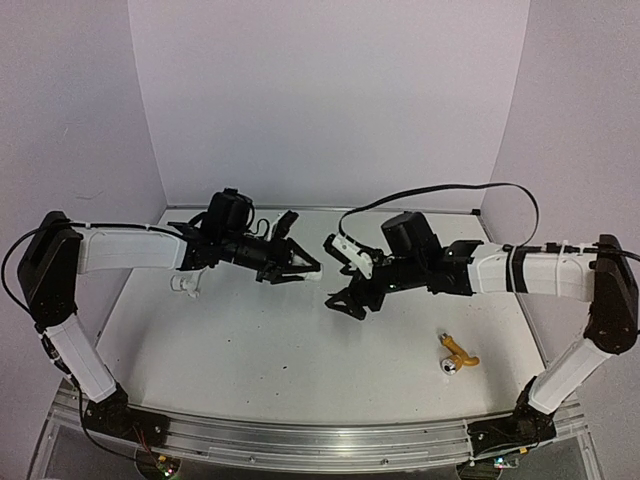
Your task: Install the water faucets
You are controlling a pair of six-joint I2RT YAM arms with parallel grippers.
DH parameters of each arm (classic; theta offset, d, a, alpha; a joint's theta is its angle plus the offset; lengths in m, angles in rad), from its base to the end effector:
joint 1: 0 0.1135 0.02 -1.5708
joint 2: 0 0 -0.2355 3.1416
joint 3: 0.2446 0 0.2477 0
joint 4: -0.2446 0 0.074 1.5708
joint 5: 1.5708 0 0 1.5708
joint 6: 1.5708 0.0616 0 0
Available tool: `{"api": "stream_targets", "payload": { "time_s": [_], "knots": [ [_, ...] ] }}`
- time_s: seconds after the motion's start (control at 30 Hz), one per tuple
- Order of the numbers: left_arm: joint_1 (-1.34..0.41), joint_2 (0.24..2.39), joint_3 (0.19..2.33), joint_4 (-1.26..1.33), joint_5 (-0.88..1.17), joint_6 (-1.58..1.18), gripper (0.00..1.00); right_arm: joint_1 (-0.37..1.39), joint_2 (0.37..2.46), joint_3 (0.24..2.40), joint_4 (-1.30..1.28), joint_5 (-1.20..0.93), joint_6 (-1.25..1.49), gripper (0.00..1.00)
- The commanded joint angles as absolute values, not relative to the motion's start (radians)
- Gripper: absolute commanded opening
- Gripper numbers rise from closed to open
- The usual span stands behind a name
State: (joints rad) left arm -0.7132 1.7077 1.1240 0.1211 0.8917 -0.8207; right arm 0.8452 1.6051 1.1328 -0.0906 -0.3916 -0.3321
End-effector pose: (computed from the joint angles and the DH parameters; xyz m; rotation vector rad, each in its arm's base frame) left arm 0.2610 -0.2892 0.2141 0.5520 2.3179 -1.7674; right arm 0.2347 0.3000 0.2231 -1.3945 1.6637 0.7160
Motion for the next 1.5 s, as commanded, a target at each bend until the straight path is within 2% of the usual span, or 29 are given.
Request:
{"api": "stream_targets", "payload": {
  "time_s": [0.0,0.07,0.17,0.23,0.33,0.37,0.47,0.6,0.77,0.97,1.1,1.3,1.47],
  "knots": [
    [-0.679,1.611,1.191,-0.197,0.463,-0.574,0.0,0.801,1.517,0.994,0.015,-0.206,-0.133,0.93],
    [-0.678,1.587,1.21,-0.301,0.263,-0.489,0.0,0.729,1.488,0.923,0.018,-0.177,0.058,0.98],
    [-0.678,1.545,1.202,-0.33,0.161,-0.429,0.0,0.634,1.444,0.853,-0.028,-0.172,0.282,0.98],
    [-0.678,1.528,1.201,-0.331,0.147,-0.401,0.0,0.55,1.43,0.845,-0.192,-0.167,0.419,0.98],
    [-0.677,1.515,1.201,-0.331,0.149,-0.389,0.0,0.488,1.428,0.872,-0.383,-0.145,0.477,0.98],
    [-0.678,1.509,1.2,-0.33,0.158,-0.387,0.0,0.47,1.44,0.916,-0.535,-0.124,0.463,0.98],
    [-0.678,1.52,1.2,-0.32,0.181,-0.387,0.0,0.471,1.471,0.984,-0.751,-0.086,0.456,0.98],
    [-0.677,1.544,1.203,-0.298,0.218,-0.39,0.0,0.514,1.456,0.972,-0.915,-0.027,0.543,0.98],
    [-0.678,1.553,1.2,-0.272,0.267,-0.391,0.0,0.61,1.43,0.914,-0.929,-0.023,0.709,0.97],
    [-0.677,1.542,1.195,-0.259,0.296,-0.388,0.0,0.687,1.34,0.806,-0.908,0.122,1.0,0.94],
    [-0.677,1.5,1.159,-0.25,0.3,-0.394,0.0,0.689,1.24,0.668,-0.788,0.199,1.137,0.82],
    [-0.678,1.441,1.114,-0.239,0.289,-0.401,0.0,0.689,1.232,0.605,-0.64,0.173,1.156,0.76],
    [-0.678,1.416,1.097,-0.233,0.299,-0.418,0.0,0.694,1.322,0.606,-0.567,0.127,1.148,0.72]
  ]
}}
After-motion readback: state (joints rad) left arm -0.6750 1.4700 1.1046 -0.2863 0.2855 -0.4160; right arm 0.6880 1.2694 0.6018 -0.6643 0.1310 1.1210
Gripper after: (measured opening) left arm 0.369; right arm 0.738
